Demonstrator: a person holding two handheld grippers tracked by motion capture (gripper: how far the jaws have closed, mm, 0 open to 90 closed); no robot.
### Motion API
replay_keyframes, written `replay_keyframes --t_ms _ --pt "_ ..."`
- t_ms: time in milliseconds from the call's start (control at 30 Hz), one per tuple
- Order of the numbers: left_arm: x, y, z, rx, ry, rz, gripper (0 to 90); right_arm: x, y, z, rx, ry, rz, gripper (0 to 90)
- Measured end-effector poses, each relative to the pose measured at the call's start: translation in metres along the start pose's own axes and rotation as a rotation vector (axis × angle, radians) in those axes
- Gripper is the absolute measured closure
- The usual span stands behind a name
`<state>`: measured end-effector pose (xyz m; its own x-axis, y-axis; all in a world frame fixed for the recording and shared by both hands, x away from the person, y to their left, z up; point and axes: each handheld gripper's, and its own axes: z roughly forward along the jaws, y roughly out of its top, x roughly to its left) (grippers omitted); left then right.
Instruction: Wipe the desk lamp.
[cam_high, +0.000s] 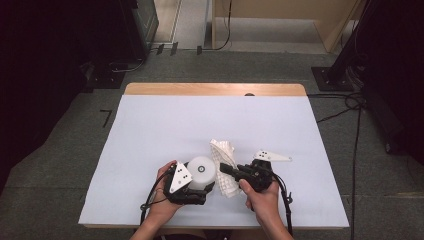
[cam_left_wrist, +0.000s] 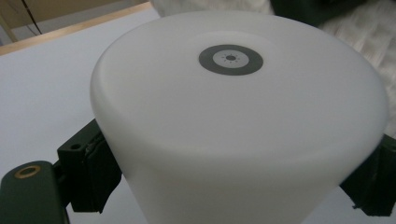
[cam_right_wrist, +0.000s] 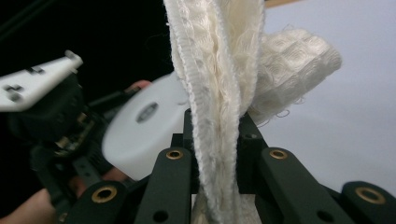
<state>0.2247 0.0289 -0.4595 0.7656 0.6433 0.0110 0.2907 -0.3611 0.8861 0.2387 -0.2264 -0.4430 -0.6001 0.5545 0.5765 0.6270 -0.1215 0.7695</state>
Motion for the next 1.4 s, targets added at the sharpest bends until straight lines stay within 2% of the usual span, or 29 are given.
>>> replay_keyframes --t_ms 67,167,267,400,533,633,767,867,933,1000,1133,1233,1267,1300,1400 --pt "0.0 0.0 0.001 0.007 -0.005 -0.002 8.8 0.002 0.002 -0.003 -0.017 0.009 -0.006 79.6" --pt "0.0 0.0 0.0 0.002 -0.005 0.004 8.8 0.002 0.002 -0.003 -0.013 0.006 -0.002 79.6" --pt "0.002 0.002 -0.003 -0.012 -0.01 -0.004 8.8 -0.004 -0.004 0.004 0.016 0.002 0.006 79.5" --pt "0.008 0.004 -0.009 -0.045 -0.026 -0.038 8.8 -0.019 -0.015 0.015 0.078 0.027 0.045 79.4" --pt "0.007 0.004 -0.008 -0.042 -0.02 -0.025 8.8 -0.025 -0.022 0.022 0.11 -0.005 0.044 79.4" --pt "0.006 0.003 -0.005 -0.032 -0.024 -0.023 8.8 -0.021 -0.02 0.02 0.097 -0.014 0.031 79.4" --pt "0.005 0.001 -0.002 -0.02 -0.026 -0.012 8.8 -0.012 -0.009 0.01 0.044 0.012 0.028 79.5" --pt "0.005 0.0 0.0 -0.018 -0.028 -0.009 8.8 -0.004 -0.001 0.001 0.011 0.025 0.008 79.5" --pt "0.004 -0.001 0.002 -0.01 -0.024 -0.006 8.8 -0.002 0.002 -0.002 0.001 0.018 -0.011 79.5" --pt "0.004 -0.002 0.003 -0.011 -0.021 -0.004 8.8 -0.002 0.003 -0.004 -0.004 -0.01 -0.033 79.5" --pt "0.003 -0.002 0.003 -0.014 -0.024 0.006 8.8 -0.008 0.002 -0.004 -0.002 -0.037 -0.006 79.5" --pt "0.004 -0.003 0.002 -0.009 -0.026 -0.008 8.5 -0.012 0.0 -0.004 0.001 -0.056 0.006 79.5" --pt "0.003 -0.002 0.001 -0.026 -0.031 -0.038 7.3 -0.012 0.0 -0.004 0.002 -0.061 0.006 79.4" --pt "0.003 -0.001 0.0 -0.027 -0.035 -0.053 0.0 -0.013 -0.001 -0.004 0.003 -0.067 0.003 79.4" --pt "-0.004 0.003 -0.002 -0.041 0.036 -0.071 0.0 -0.013 -0.001 -0.005 0.003 -0.089 -0.004 79.4"
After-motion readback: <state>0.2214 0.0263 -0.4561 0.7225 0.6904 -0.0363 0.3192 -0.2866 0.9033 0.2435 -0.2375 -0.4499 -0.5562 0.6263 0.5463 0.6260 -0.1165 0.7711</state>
